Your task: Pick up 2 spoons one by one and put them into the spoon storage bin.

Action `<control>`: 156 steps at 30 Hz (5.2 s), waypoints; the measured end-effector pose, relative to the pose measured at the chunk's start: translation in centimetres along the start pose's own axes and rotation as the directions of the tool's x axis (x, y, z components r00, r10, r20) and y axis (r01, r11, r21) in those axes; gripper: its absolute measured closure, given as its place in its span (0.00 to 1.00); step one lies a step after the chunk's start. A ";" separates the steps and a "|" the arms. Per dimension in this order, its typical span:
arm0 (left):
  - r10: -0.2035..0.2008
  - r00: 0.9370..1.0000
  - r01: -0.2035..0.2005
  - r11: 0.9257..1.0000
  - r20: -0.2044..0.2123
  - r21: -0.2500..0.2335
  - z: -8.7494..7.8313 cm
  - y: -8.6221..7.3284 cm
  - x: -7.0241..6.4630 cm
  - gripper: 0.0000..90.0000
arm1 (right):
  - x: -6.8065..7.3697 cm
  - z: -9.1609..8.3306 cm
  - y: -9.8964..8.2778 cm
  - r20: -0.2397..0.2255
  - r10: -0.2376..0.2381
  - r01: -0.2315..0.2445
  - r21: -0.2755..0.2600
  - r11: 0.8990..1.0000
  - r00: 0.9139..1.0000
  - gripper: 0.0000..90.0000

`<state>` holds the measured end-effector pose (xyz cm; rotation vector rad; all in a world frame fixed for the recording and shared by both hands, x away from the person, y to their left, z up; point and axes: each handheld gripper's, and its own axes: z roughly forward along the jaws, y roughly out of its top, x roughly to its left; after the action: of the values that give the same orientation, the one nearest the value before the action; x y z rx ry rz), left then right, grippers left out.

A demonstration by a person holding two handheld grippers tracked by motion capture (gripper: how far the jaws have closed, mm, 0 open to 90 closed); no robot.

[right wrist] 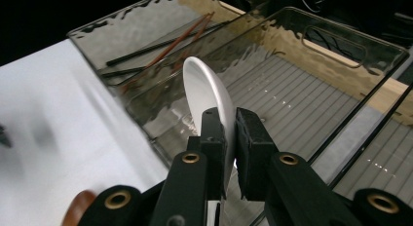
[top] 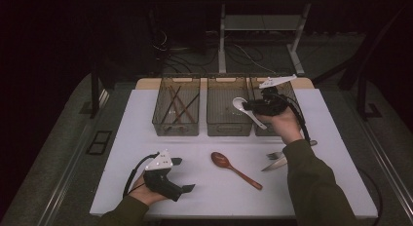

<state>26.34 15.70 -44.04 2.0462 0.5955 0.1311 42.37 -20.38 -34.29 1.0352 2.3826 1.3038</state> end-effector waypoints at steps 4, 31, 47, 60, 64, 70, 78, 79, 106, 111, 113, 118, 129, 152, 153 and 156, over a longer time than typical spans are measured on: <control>0.000 1.000 0.000 1.000 0.002 -0.005 0.0 0.0 0.0 0.00 | -0.6 0.9 0.6 0.012 0.023 -0.023 0.001 1.000 1.000 0.92; 0.012 1.000 -0.012 1.000 0.012 -0.001 0.0 0.0 0.0 0.00 | -0.1 7.5 0.6 0.043 0.020 -0.025 0.126 0.992 0.999 0.90; -0.001 1.000 0.001 1.000 0.014 -0.003 0.1 0.0 0.0 0.00 | 1.0 3.1 -0.7 0.004 0.053 -0.053 0.023 0.998 0.999 0.58; 0.002 1.000 -0.002 1.000 0.009 0.005 0.0 0.0 0.2 0.00 | 3.5 -0.5 -2.9 -0.061 0.032 -0.030 0.038 0.999 0.998 0.55; 0.003 1.000 -0.003 1.000 0.007 0.005 0.0 0.0 0.1 0.00 | 4.4 -1.1 -3.8 -0.086 0.026 -0.022 0.044 0.999 0.996 0.54; 0.003 1.000 -0.003 1.000 0.008 0.005 0.0 0.0 0.1 0.00 | 5.4 -1.3 -5.7 -0.118 0.022 -0.017 0.051 0.999 0.993 0.53; 0.004 1.000 -0.004 1.000 0.004 0.008 0.0 0.0 0.1 0.00 | 6.6 -1.0 -8.0 -0.139 0.040 -0.028 0.085 0.996 0.990 0.52; 0.005 1.000 -0.005 1.000 0.003 0.010 0.0 0.0 0.1 0.00 | 6.8 -0.8 -8.3 -0.140 0.038 -0.025 0.093 0.995 0.989 0.52; 0.011 1.000 -0.011 1.000 0.011 0.019 0.2 -0.1 0.1 0.00 | 9.6 4.6 -10.2 -0.164 0.004 0.034 0.231 0.972 0.987 0.64; 0.011 1.000 -0.011 1.000 0.012 0.020 0.2 -0.1 0.1 0.00 | 10.0 5.0 -10.5 -0.173 -0.017 0.060 0.243 0.968 0.985 0.66; 0.011 1.000 -0.011 1.000 0.013 0.021 0.2 -0.1 0.1 0.00 | 10.2 5.1 -10.5 -0.187 -0.035 0.080 0.240 0.967 0.982 0.69; 0.013 1.000 -0.013 1.000 0.015 0.024 0.2 -0.1 0.1 0.00 | 10.9 5.3 -10.6 -0.211 -0.057 0.109 0.241 0.964 0.976 0.76; 0.016 1.000 -0.016 1.000 0.017 0.024 0.2 -0.1 0.1 0.00 | 11.1 5.2 -10.5 -0.231 -0.082 0.142 0.253 0.957 0.969 0.92; 0.017 1.000 -0.018 0.999 0.020 0.026 0.3 -0.1 0.0 0.00 | 9.4 3.5 -9.3 -0.220 -0.023 0.065 0.185 0.981 0.975 0.92; 0.017 1.000 -0.018 0.999 0.019 0.028 0.3 -0.1 0.0 0.00 | 9.3 3.3 -9.2 -0.221 -0.021 0.061 0.178 0.982 0.975 0.92; 0.019 1.000 -0.019 0.999 0.019 0.026 0.3 -0.1 0.0 0.00 | 9.0 2.9 -9.0 -0.216 -0.009 0.046 0.167 0.985 0.976 0.92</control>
<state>26.38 15.51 -44.23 2.0767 0.5688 0.1154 33.09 -15.60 -42.11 0.9426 2.7004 1.2781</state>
